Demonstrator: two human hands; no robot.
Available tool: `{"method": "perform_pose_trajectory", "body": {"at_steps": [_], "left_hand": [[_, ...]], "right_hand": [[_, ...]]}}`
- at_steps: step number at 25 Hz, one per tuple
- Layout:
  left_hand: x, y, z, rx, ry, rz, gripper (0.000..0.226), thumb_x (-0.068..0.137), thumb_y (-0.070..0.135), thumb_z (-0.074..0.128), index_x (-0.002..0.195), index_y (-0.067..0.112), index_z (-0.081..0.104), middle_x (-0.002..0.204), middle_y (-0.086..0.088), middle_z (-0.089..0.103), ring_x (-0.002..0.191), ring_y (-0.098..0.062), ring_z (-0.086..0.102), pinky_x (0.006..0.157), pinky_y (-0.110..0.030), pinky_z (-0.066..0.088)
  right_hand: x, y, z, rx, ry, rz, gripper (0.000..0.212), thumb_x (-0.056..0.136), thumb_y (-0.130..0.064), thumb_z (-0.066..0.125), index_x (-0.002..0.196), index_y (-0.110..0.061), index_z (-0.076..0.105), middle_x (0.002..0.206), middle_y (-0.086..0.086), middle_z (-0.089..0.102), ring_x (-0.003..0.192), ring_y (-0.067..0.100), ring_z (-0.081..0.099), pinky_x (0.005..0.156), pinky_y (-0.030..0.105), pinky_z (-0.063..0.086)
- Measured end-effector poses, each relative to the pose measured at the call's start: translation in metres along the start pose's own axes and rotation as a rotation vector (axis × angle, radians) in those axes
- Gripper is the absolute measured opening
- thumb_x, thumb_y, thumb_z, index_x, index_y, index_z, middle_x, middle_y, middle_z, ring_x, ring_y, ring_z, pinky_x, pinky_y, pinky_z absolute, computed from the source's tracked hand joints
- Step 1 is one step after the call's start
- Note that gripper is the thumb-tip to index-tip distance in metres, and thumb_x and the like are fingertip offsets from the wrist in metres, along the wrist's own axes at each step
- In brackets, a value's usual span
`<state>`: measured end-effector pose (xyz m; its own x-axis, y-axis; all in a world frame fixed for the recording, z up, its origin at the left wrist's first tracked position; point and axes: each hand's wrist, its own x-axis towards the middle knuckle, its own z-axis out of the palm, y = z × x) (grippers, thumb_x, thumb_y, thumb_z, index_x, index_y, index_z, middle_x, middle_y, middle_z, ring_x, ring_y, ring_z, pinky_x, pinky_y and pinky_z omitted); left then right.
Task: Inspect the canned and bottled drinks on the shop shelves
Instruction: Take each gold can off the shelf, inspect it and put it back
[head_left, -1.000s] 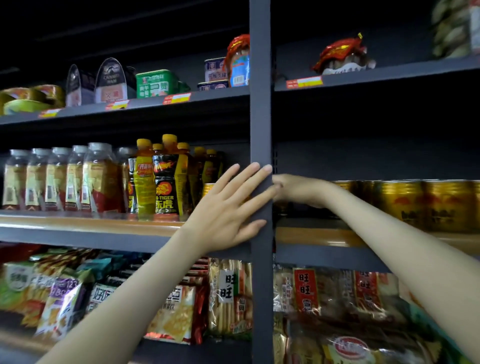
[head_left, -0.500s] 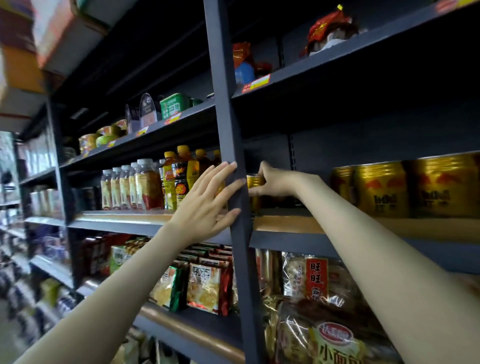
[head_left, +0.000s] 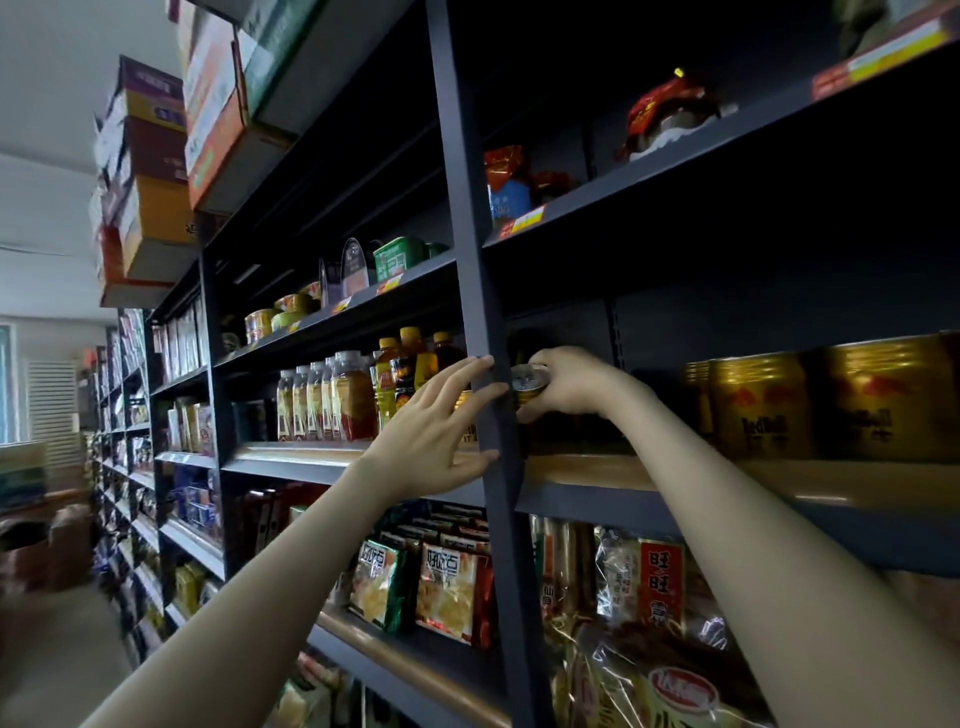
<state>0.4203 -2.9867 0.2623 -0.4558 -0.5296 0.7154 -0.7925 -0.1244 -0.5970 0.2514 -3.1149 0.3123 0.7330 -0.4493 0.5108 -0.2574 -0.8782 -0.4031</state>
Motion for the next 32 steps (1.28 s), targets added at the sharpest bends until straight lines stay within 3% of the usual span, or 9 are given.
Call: {"method": "perform_pose_trajectory", "body": {"at_steps": [9,12,16,20,23,25,27,30,32], "left_hand": [[0.032,0.032,0.007,-0.160,0.234,-0.333,0.060,0.084,0.044,0.053,0.132,0.008,0.049,0.134,-0.012,0.047,0.121,-0.024,0.038,0.103,-0.040,0.038],[0.046,0.055,0.007,-0.191,0.316,-0.402,0.065,0.080,0.048,0.053,0.131,0.008,0.051,0.134,-0.012,0.049,0.122,-0.026,0.040,0.104,-0.038,0.028],[0.044,0.093,-0.004,-0.656,0.388,-0.305,0.079,0.080,0.040,0.066,0.144,0.010,0.032,0.144,-0.007,0.041,0.135,-0.016,0.033,0.113,-0.024,0.023],[-0.003,0.133,-0.012,-1.072,0.360,-0.378,0.071,0.073,0.039,0.069,0.135,0.019,0.042,0.127,0.012,0.050,0.119,0.007,0.046,0.100,-0.011,0.040],[-0.057,0.164,-0.008,-1.064,0.338,-0.277,0.061,0.074,0.029,0.068,0.127,0.015,0.040,0.116,0.015,0.051,0.114,0.021,0.041,0.097,0.000,0.032],[-0.090,0.179,0.000,-1.091,0.213,-0.260,0.068,0.071,0.015,0.078,0.126,0.016,0.037,0.119,0.007,0.045,0.114,0.008,0.043,0.097,0.003,0.025],[-0.118,0.189,0.008,-1.149,0.060,-0.314,0.077,0.067,0.012,0.084,0.127,0.019,0.037,0.120,0.016,0.044,0.116,0.004,0.043,0.095,0.004,0.025],[-0.144,0.195,0.003,-1.359,-0.153,-0.520,0.067,0.066,0.042,0.084,0.121,0.041,0.046,0.119,0.041,0.051,0.113,0.014,0.050,0.092,-0.002,0.037],[-0.152,0.194,0.001,-1.629,-0.381,-0.741,0.067,0.057,0.046,0.089,0.113,0.041,0.054,0.107,0.031,0.066,0.103,0.007,0.062,0.086,-0.016,0.048]], "right_hand": [[-0.050,0.000,0.005,-0.053,0.467,-0.042,0.068,0.077,-0.021,0.078,0.135,-0.013,0.042,0.132,0.005,0.046,0.120,0.023,0.048,0.086,0.024,0.037],[-0.073,-0.005,0.001,-0.098,0.611,-0.093,0.070,0.078,-0.022,0.078,0.136,-0.016,0.040,0.136,0.002,0.044,0.123,0.021,0.048,0.090,0.023,0.040],[-0.122,-0.025,0.002,-0.034,0.724,-0.197,0.072,0.075,-0.020,0.081,0.135,-0.019,0.043,0.133,-0.003,0.045,0.124,0.011,0.044,0.097,0.015,0.037],[-0.180,-0.025,0.044,-0.015,0.584,-0.318,0.084,0.073,-0.028,0.082,0.142,-0.028,0.034,0.135,-0.013,0.040,0.131,0.002,0.036,0.108,0.013,0.029],[-0.214,-0.004,0.088,0.103,0.358,-0.236,0.089,0.072,-0.037,0.080,0.141,-0.043,0.024,0.139,-0.029,0.033,0.134,-0.009,0.029,0.108,0.008,0.024],[-0.230,0.012,0.120,0.116,0.264,-0.151,0.087,0.068,-0.043,0.081,0.138,-0.042,0.031,0.134,-0.033,0.035,0.130,-0.008,0.034,0.105,0.008,0.027],[-0.240,0.020,0.143,0.131,0.208,-0.079,0.088,0.066,-0.049,0.080,0.138,-0.042,0.030,0.133,-0.032,0.037,0.128,-0.009,0.036,0.104,0.006,0.027],[-0.251,0.027,0.161,0.311,0.107,-0.001,0.096,0.068,-0.050,0.076,0.140,-0.059,0.014,0.144,-0.038,0.023,0.135,-0.013,0.025,0.104,0.003,0.024],[-0.261,0.032,0.166,0.368,-0.041,0.035,0.114,0.063,-0.048,0.080,0.136,-0.068,-0.006,0.150,-0.040,-0.004,0.142,-0.011,0.004,0.108,0.005,0.018]]}}
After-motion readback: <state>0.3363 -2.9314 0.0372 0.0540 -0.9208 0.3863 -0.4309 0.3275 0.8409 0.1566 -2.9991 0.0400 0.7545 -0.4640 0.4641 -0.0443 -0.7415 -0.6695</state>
